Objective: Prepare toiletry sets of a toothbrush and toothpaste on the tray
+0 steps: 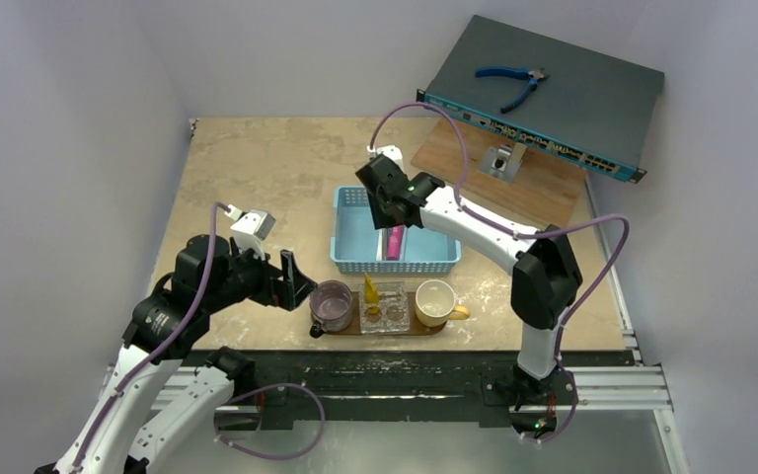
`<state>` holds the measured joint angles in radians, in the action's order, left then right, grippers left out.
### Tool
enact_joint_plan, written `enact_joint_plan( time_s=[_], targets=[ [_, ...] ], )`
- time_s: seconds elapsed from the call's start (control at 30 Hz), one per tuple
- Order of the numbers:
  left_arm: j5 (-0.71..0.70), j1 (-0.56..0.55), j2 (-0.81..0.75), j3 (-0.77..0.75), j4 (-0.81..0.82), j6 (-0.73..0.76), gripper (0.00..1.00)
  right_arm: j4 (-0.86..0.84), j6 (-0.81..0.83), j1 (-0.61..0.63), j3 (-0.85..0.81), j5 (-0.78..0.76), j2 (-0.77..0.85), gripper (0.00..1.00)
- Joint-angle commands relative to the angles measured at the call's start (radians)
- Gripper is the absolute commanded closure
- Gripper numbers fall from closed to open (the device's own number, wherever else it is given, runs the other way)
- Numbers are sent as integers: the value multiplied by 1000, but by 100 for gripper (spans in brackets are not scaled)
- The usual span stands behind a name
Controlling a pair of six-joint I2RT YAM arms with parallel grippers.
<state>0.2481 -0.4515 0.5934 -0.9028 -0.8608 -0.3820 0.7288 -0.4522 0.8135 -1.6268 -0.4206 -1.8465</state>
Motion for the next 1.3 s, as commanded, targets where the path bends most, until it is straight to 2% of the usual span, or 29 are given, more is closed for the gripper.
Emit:
enact_joint_plan(
  time_s=[0.0,0.17,0.4,1.27],
  targets=[
    [-17,7,3,2,19,14,3,-66,-16,-37,-12,52,-28,54],
    [-23,7,5,2,18,13,3,-95,-60,-71,-5,83,-74,57],
    [-26,7,6,1,16,14,3,-116,-110,-99,4,92,-132,57],
    [-27,7,17,2,16,16,3,-159,-151,-127,36,107,-273,57]
  ],
)
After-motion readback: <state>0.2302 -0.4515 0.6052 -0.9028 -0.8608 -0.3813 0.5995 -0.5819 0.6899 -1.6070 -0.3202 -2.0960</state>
